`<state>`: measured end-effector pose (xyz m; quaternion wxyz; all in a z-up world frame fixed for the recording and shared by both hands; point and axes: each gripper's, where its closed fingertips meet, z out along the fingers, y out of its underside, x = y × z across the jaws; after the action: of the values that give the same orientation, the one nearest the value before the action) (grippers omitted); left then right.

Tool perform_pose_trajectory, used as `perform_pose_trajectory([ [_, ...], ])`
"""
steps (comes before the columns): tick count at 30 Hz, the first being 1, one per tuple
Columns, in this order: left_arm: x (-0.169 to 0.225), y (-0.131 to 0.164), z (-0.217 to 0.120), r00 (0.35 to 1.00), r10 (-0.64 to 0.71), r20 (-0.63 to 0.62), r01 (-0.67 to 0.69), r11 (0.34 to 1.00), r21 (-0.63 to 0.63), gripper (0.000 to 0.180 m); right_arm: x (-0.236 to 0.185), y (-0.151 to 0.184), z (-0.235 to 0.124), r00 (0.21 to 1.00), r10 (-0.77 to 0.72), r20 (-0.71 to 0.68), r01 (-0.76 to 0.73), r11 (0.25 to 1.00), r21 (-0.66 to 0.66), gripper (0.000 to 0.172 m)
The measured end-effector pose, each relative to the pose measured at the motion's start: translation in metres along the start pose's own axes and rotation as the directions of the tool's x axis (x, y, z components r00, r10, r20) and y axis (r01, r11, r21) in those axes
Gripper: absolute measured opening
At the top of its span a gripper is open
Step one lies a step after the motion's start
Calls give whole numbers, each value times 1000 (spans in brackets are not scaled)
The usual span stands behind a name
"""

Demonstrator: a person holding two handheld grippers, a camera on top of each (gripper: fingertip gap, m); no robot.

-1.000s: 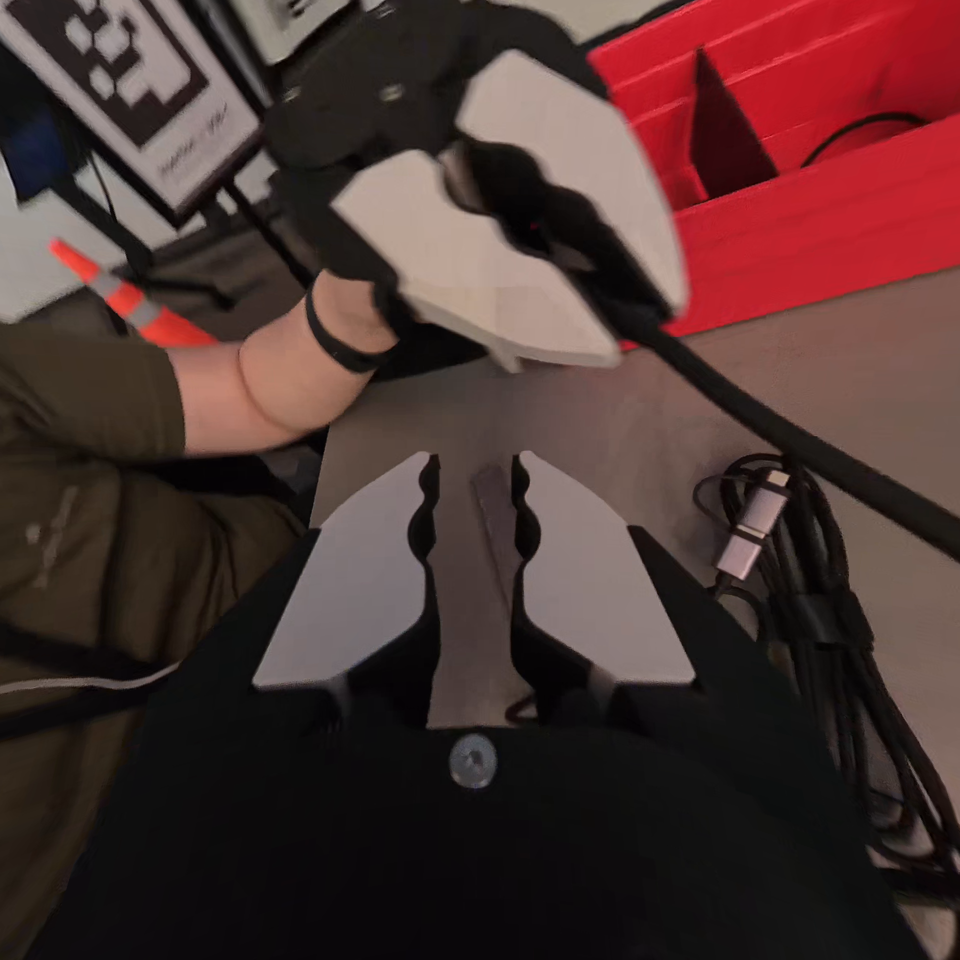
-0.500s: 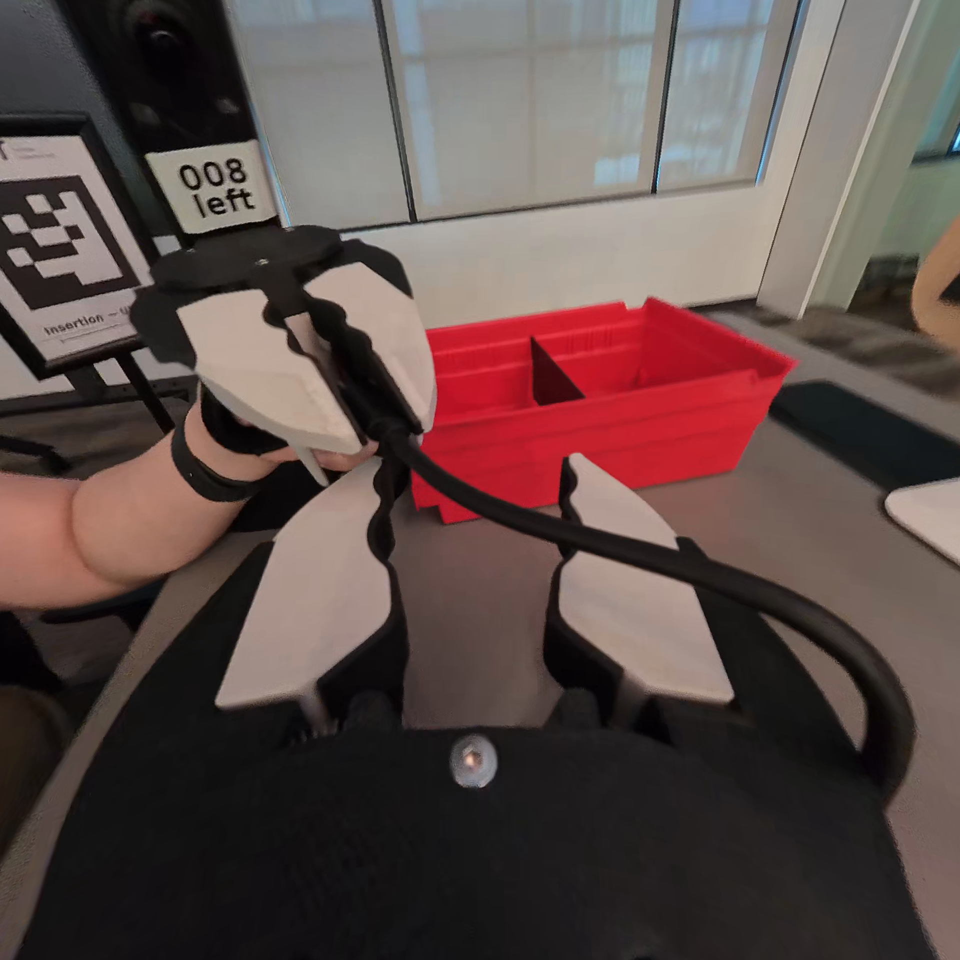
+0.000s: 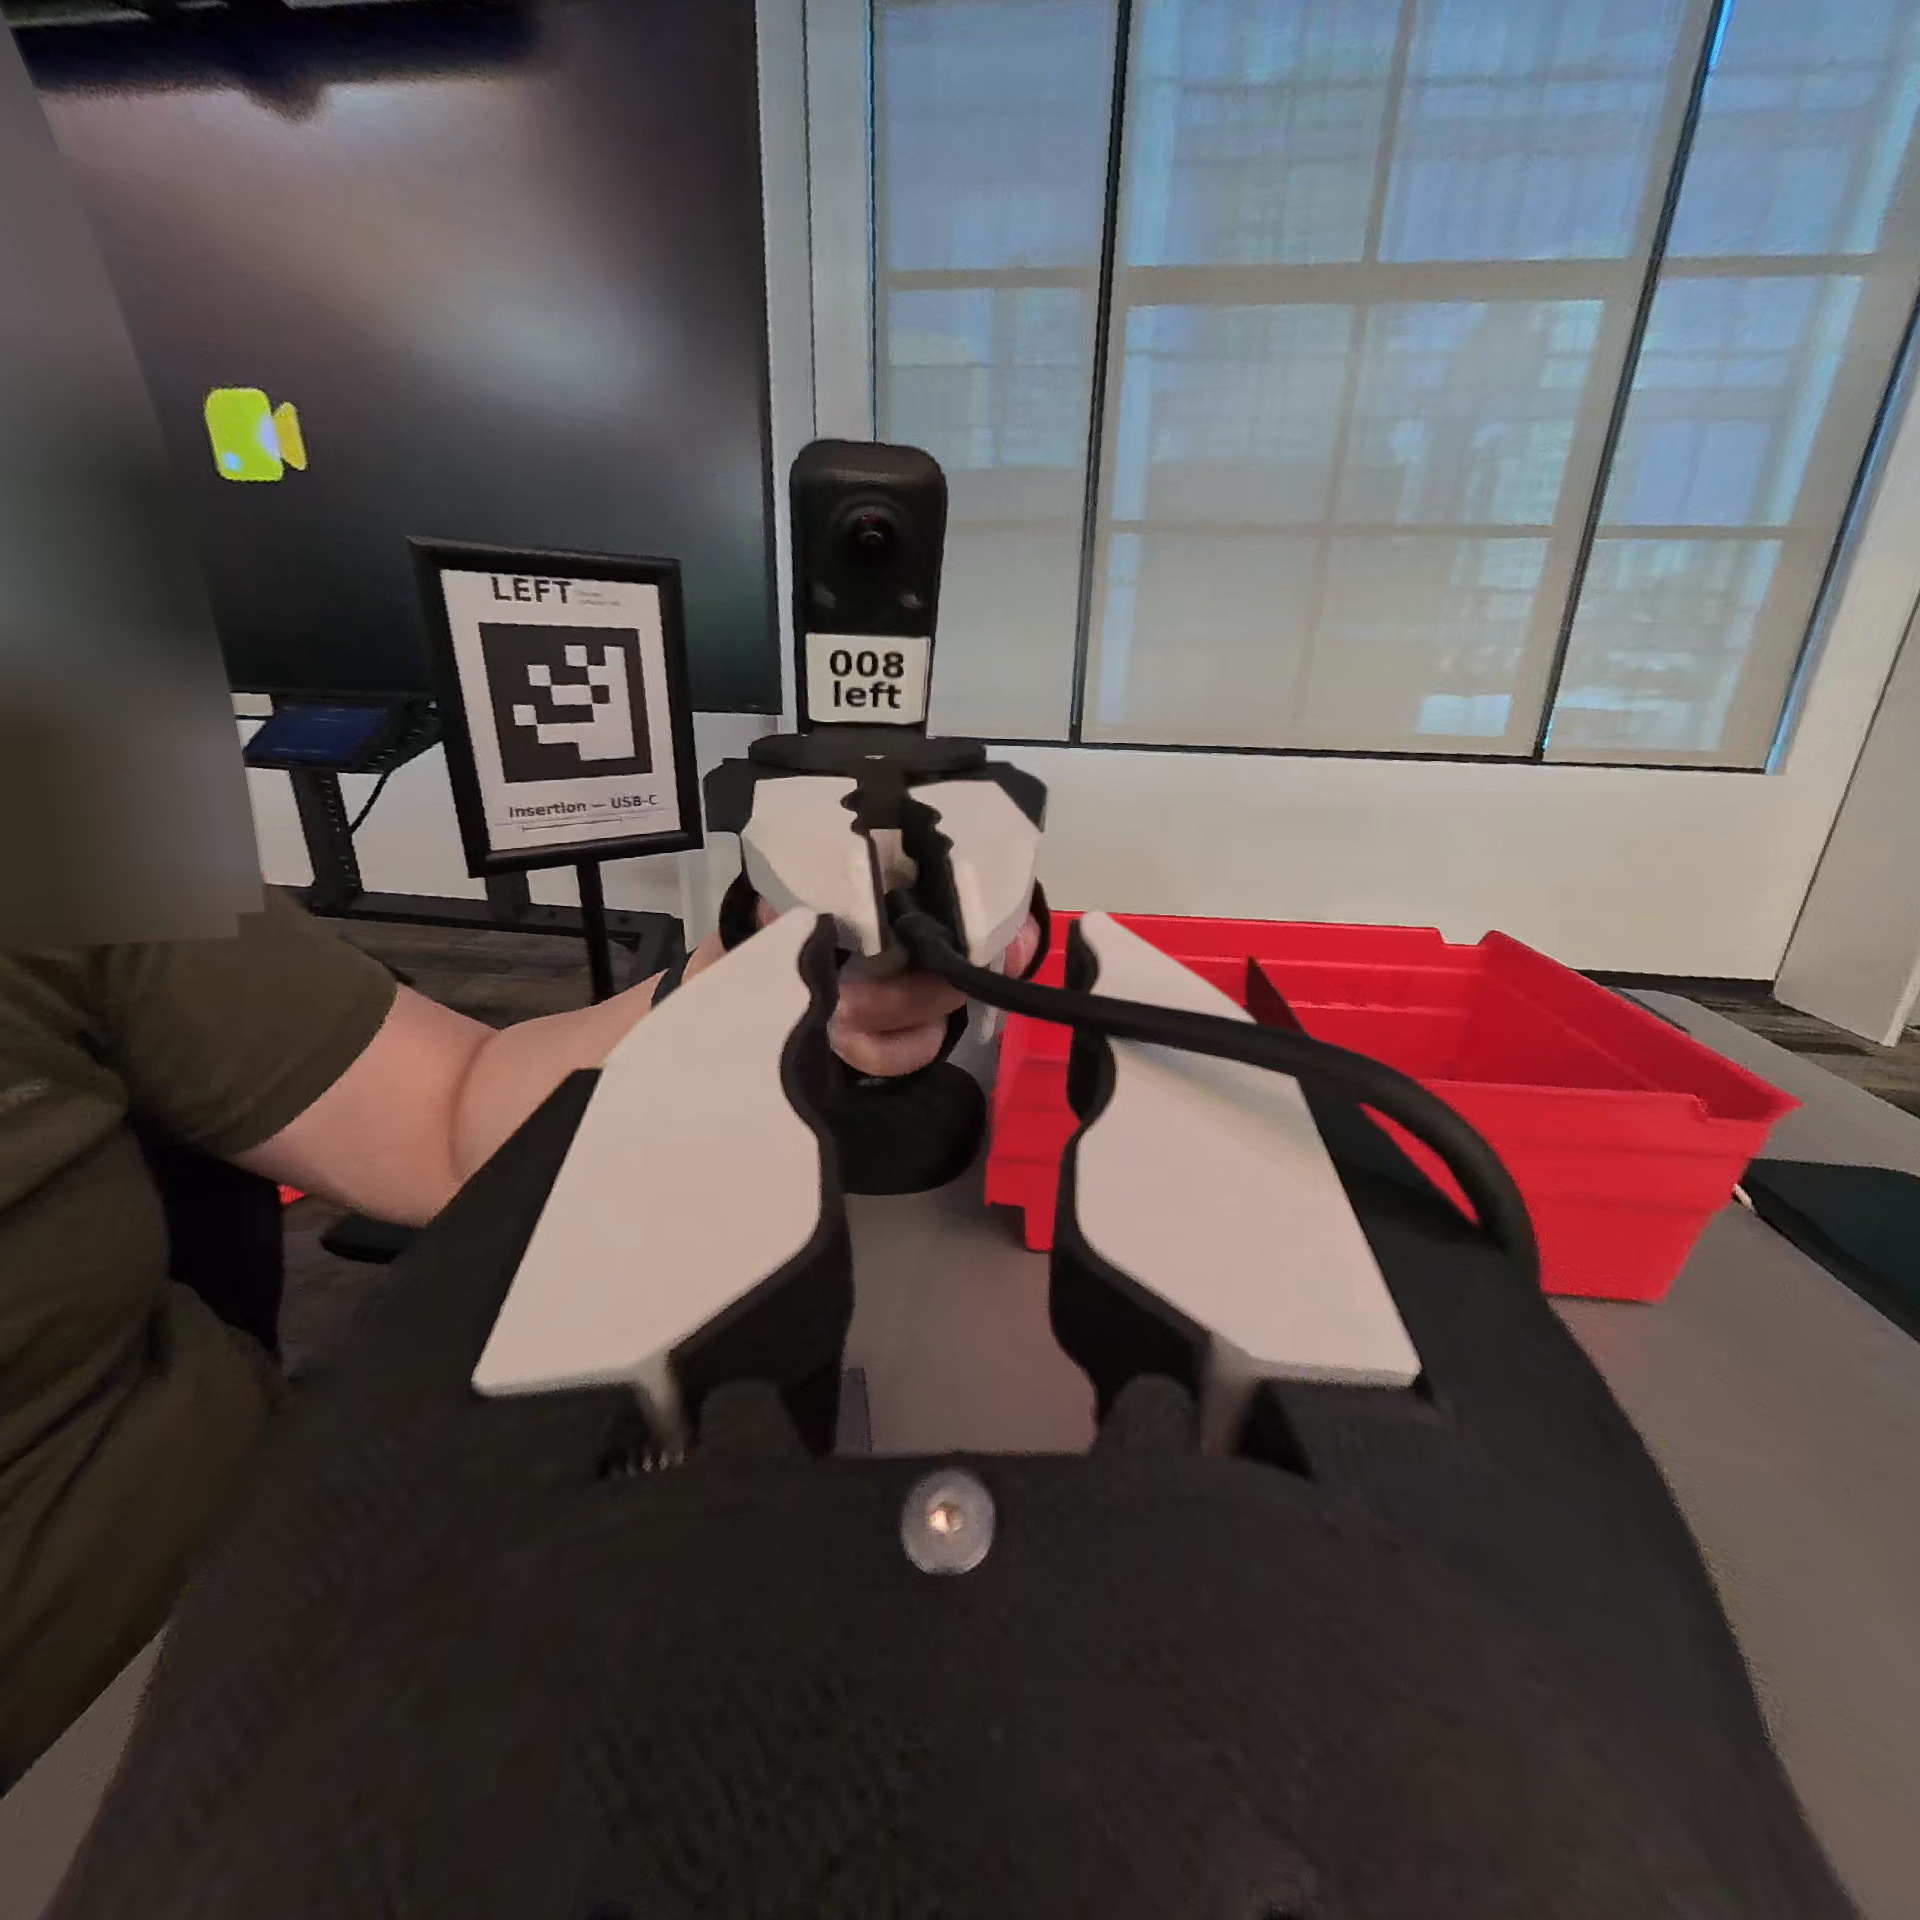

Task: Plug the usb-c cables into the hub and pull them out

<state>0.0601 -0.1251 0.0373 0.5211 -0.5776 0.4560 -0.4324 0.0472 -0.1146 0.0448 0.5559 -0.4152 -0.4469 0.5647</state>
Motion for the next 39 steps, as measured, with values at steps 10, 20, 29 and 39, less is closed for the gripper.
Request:
perform_pose_trajectory([
  [10,4,2,-2,999,28,-22,-28,999,-19,12,-7,-1,-5,997,1,71,2,999,-32,8],
  [20,-9,4,-9,999,7,31,-6,1000,-26,20,-2,-7,-8,988,-153,-14,152,987,-59,5],
  [29,-2,-7,-8,925,-322,-201,345,934,91,19,1,-28,-23,842,-526,-122,510,849,-138,5],
  [39,3,-8,-8,868,-399,-295,439,895,82,9,-14,-12,-10,724,-687,-54,664,717,-213,5],
])
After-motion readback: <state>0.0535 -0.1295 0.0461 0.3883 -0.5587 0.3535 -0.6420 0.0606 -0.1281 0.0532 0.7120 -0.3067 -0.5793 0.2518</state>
